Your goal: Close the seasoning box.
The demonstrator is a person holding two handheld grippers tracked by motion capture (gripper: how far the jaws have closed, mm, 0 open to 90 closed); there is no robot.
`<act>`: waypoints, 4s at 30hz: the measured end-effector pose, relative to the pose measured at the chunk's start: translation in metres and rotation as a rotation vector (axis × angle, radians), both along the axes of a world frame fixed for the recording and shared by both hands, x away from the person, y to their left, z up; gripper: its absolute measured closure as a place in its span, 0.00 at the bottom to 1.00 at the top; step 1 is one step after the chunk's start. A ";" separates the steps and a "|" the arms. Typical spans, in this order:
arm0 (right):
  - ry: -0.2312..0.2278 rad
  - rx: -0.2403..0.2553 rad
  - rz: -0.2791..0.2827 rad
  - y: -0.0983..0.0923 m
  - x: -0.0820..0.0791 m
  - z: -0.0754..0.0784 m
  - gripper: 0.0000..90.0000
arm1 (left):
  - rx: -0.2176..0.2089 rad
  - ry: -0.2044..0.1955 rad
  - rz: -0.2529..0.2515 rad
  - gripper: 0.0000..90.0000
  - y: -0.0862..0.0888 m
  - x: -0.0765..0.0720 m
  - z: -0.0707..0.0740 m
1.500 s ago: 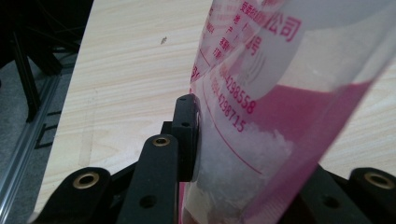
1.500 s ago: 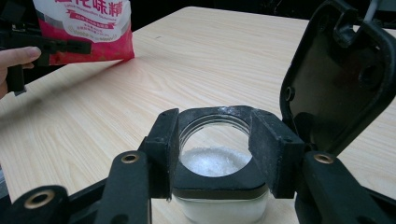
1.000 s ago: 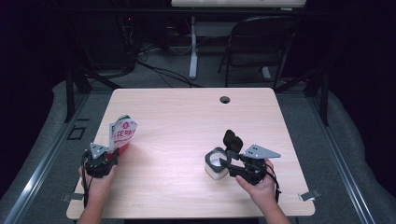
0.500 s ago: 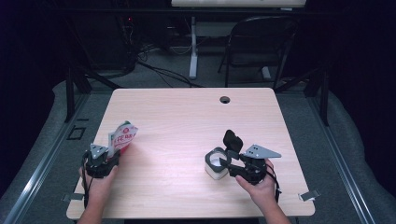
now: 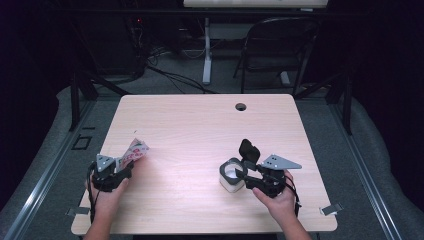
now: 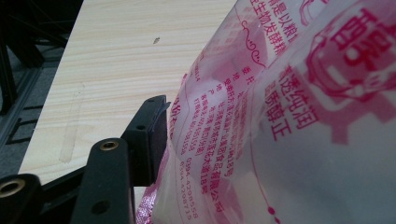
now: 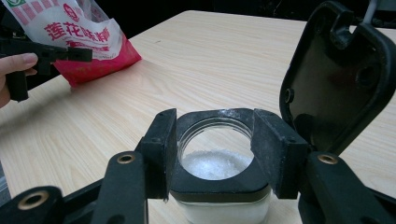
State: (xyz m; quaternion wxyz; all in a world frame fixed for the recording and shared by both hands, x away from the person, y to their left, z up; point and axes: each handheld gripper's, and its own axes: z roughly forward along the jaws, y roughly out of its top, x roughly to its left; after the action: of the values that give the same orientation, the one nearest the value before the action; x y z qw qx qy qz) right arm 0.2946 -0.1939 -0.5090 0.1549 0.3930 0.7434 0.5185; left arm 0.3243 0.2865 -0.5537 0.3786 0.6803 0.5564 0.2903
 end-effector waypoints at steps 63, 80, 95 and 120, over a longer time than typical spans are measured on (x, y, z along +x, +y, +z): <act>0.010 -0.010 -0.035 0.001 0.002 0.001 0.53 | 0.094 0.010 -0.319 0.28 -0.098 -0.039 0.006; 0.012 -0.014 -0.058 -0.004 0.001 0.009 0.57 | 0.119 0.009 -0.427 0.30 -0.136 -0.043 0.003; 0.015 0.011 -0.106 -0.018 0.002 0.020 0.62 | 0.092 0.020 -0.459 0.32 -0.143 -0.045 0.002; 0.044 -0.006 -0.152 -0.041 -0.003 0.047 0.72 | 0.055 0.001 -0.440 0.35 -0.134 -0.049 0.011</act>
State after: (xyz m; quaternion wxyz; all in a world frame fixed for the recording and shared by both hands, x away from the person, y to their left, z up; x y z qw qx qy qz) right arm 0.2919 -0.2353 -0.4621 0.1786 0.4590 0.7162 0.4944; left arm 0.2749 0.1525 -0.5428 0.4136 0.7956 0.3868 0.2154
